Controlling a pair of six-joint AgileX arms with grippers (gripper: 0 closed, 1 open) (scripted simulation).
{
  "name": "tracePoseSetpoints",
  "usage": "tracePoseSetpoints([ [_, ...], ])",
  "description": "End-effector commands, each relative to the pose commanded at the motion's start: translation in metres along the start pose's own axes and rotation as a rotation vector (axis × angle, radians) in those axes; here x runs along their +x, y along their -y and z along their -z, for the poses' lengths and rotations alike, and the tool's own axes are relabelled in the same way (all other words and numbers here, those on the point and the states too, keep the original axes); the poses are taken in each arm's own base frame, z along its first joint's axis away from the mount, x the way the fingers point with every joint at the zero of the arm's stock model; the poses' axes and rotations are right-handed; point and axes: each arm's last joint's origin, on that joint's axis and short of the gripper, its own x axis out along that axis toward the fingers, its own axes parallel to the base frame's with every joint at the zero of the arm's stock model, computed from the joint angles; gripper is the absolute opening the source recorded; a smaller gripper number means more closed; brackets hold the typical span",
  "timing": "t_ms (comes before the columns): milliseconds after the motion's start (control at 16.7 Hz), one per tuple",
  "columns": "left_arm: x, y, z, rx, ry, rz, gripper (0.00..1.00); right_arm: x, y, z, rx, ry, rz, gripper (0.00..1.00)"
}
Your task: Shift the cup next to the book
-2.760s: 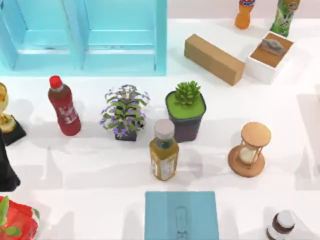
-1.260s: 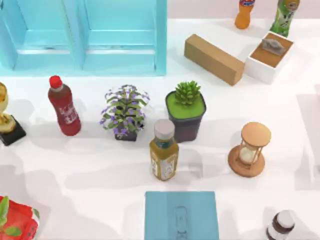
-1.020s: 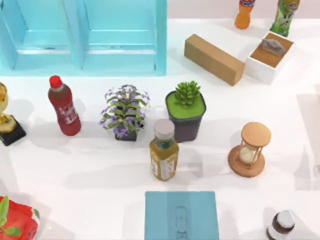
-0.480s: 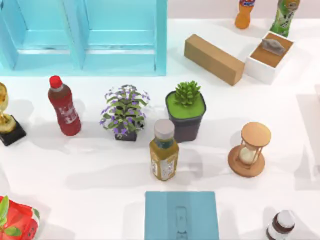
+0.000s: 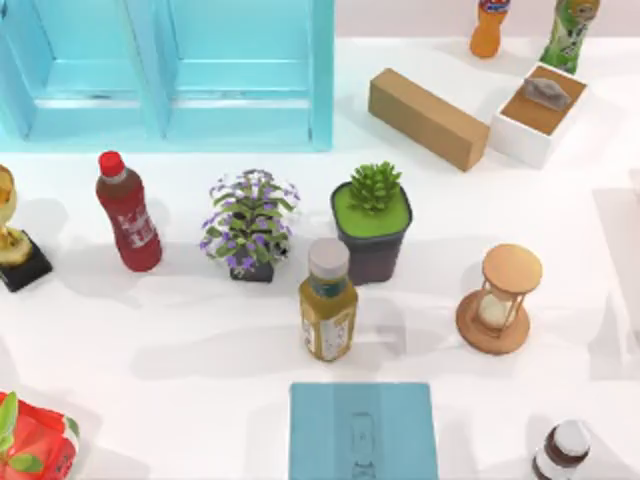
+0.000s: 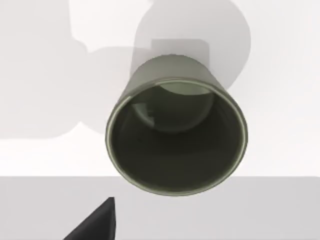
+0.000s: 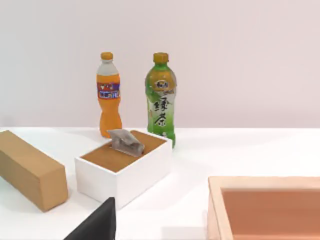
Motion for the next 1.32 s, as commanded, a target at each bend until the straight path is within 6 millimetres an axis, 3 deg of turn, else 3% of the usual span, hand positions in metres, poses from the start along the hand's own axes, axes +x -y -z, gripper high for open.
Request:
tracePoseSetpoints([
  [360, 0.069, 0.0, 0.001, 0.0, -0.01, -0.009, 1.0, 0.0, 0.0, 0.0, 0.0, 0.0, 0.0, 1.0],
  [480, 0.078, 0.001, 0.0, 0.001, -0.005, -0.004, 1.0, 0.0, 0.0, 0.0, 0.0, 0.0, 0.0, 1.0],
  [720, 0.079, 0.002, 0.0, 0.001, -0.004, -0.004, 1.0, 0.0, 0.0, 0.0, 0.0, 0.0, 0.0, 1.0],
  [1320, 0.079, 0.002, 0.0, 0.001, -0.004, -0.004, 0.25, 0.0, 0.0, 0.0, 0.0, 0.0, 0.0, 1.0],
])
